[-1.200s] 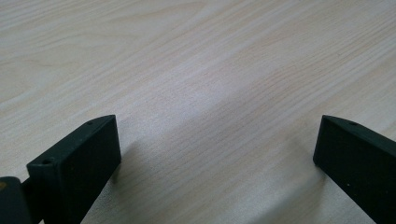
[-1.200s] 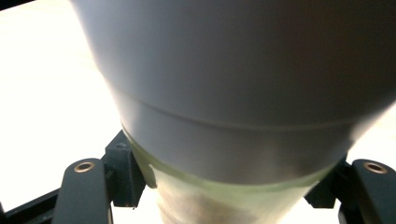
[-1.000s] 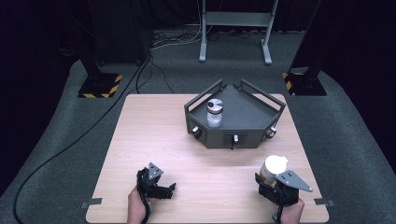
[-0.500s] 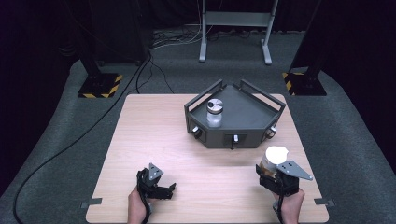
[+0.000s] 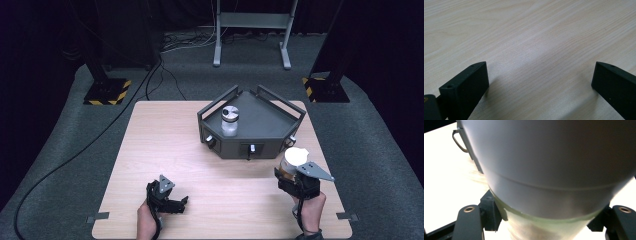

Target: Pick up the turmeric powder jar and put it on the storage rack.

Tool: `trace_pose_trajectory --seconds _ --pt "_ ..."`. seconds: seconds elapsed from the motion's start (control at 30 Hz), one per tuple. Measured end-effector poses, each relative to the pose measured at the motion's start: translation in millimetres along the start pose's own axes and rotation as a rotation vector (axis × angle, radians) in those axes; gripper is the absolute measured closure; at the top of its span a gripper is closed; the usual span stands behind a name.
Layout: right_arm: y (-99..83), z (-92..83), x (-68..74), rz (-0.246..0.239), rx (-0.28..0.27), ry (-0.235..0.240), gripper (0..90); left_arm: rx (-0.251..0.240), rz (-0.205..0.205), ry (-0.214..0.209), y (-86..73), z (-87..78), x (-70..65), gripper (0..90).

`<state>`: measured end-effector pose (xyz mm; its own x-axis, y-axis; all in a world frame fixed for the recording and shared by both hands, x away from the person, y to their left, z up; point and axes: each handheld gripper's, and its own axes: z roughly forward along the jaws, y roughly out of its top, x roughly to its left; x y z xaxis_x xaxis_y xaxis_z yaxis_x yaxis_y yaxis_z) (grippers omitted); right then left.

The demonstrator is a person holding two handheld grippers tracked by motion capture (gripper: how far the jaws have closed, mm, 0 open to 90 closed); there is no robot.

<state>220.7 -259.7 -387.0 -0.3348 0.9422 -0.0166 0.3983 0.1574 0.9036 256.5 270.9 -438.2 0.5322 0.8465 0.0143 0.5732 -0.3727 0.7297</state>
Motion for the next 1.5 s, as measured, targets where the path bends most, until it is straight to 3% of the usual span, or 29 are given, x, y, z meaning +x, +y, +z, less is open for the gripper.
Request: trace_pose_trajectory --seconds 1.5 --pt "57.9 20.5 -14.7 -0.03 -0.005 -0.005 30.1 0.0 -0.001 -0.001 0.1 0.0 0.3 1.0"
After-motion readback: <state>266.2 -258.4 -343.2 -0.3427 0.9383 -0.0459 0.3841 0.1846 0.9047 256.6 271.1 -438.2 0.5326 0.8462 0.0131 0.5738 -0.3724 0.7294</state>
